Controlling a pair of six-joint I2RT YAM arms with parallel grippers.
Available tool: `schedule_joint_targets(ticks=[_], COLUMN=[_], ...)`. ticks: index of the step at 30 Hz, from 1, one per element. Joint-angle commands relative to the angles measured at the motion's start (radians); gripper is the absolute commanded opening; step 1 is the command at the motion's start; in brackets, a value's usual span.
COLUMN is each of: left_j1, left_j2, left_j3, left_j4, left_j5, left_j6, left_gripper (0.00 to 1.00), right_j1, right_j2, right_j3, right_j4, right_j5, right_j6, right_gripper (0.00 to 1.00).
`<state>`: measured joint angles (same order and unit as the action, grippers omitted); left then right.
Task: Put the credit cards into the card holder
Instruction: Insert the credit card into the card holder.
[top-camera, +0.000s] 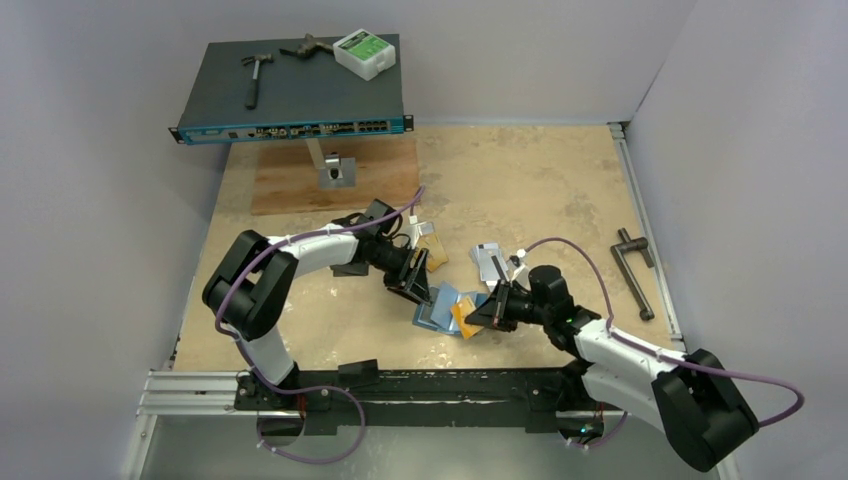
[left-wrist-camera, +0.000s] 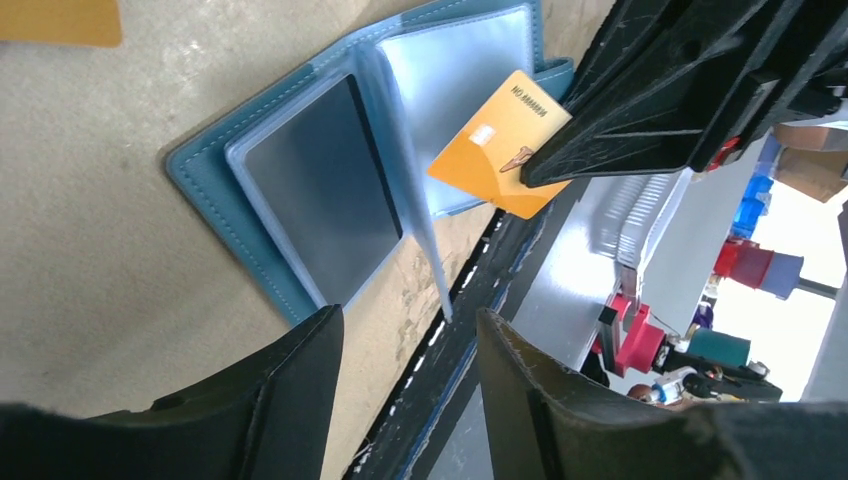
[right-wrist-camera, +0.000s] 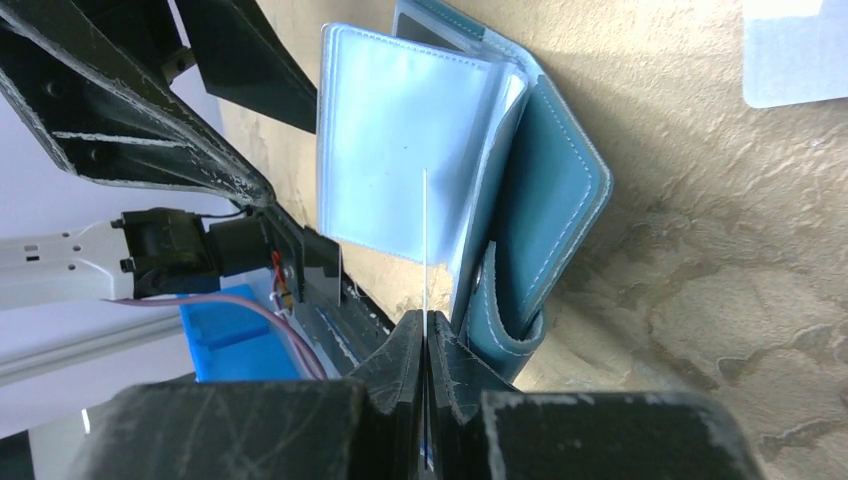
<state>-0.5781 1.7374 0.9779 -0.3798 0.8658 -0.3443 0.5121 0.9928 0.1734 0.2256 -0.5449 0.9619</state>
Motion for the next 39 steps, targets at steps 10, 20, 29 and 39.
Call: schedule_joint_targets(ticks=[10, 20, 29, 39], left_j1=[-0.001, -0.049, -0.077, -0.077], left_j2=[0.018, 0.104, 0.129, 0.194], left_j3=[0.03, 0.044, 0.087, 0.098], left_j4=[-0.073, -0.076, -0.04, 0.005], left_j5=[-0.135, -0.117, -0.063, -0.013], left_j6=[0.05, 0.026, -0.007, -0.054], left_gripper=[0.68, 1.0, 1.0, 0.65], right_j1=[0.007, 0.007, 0.008, 0.007], right_j2=[-0.047, -0.068, -0.06, -0.045], right_j3=[-0.035, -0.136, -0.116, -0.147], right_j4=[-0.047, 0.006, 0.031, 0.084], right_j5=[0.094, 0.1, 0.085, 0.064], right_j6=[-0.031, -0.006, -0.003, 0.011], right_gripper=[0.0, 0.0, 0.0, 0.0])
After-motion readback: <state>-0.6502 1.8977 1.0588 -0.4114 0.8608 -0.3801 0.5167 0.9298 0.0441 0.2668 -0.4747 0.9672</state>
